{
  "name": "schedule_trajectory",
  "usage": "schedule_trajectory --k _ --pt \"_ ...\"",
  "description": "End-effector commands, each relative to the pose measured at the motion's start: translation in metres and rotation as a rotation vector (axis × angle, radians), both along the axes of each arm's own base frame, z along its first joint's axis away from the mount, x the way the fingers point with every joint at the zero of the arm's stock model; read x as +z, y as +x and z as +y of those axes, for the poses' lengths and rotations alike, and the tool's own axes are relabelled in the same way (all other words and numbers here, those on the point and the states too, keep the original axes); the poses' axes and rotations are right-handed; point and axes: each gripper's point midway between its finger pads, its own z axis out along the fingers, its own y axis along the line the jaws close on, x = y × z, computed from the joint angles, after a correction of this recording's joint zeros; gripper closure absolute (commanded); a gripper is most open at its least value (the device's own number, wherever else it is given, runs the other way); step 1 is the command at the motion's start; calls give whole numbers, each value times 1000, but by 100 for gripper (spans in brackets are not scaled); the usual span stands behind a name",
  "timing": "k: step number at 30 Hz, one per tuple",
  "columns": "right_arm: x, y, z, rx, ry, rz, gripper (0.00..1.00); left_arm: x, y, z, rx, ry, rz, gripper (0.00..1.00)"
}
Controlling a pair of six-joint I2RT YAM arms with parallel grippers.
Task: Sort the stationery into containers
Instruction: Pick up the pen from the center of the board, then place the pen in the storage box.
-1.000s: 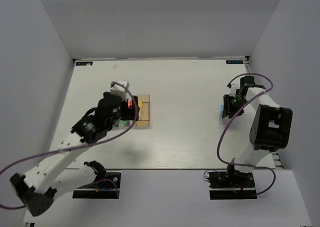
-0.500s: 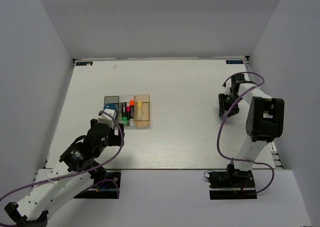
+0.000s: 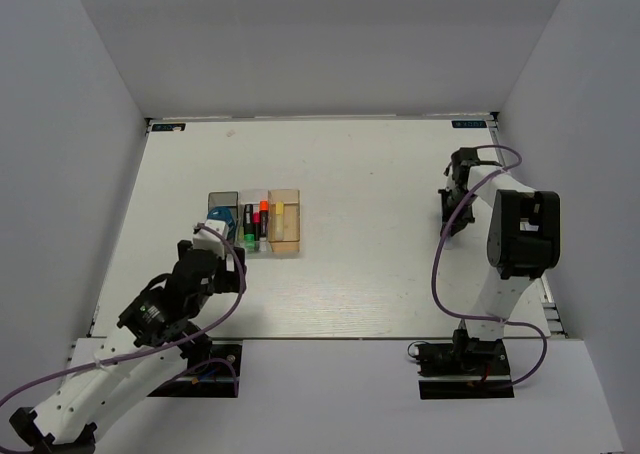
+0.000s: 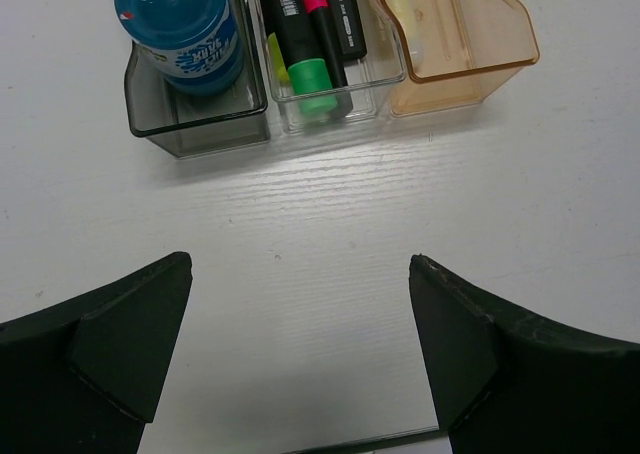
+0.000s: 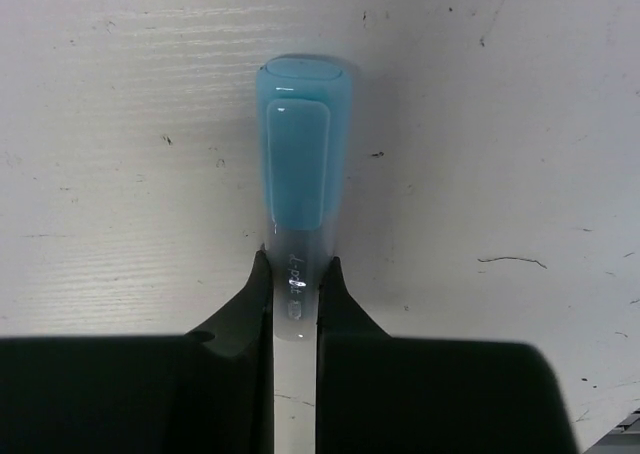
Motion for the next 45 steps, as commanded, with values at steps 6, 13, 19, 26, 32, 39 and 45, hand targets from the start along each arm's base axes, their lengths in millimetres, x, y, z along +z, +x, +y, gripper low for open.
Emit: schedule_trajectory --k 6,13,19,26,32,39,45 --pt "-3 -14 48 148 234 59 100 1 0 9 42 1 -22 0" --pt "72 -21 156 514 571 -41 100 0 2 11 46 6 -40 0" --pt "116 -39 272 793 694 -28 100 6 3 16 62 -9 -94 0" --pt "147 5 379 783 732 -145 100 10 5 25 106 -8 -136 0" --pt "120 19 416 576 642 -194 100 8 5 28 116 13 -127 0" --pt "100 14 429 526 607 -185 100 10 6 27 111 13 -136 0" --pt "93 5 439 511 617 -150 89 9 6 26 103 12 -130 0"
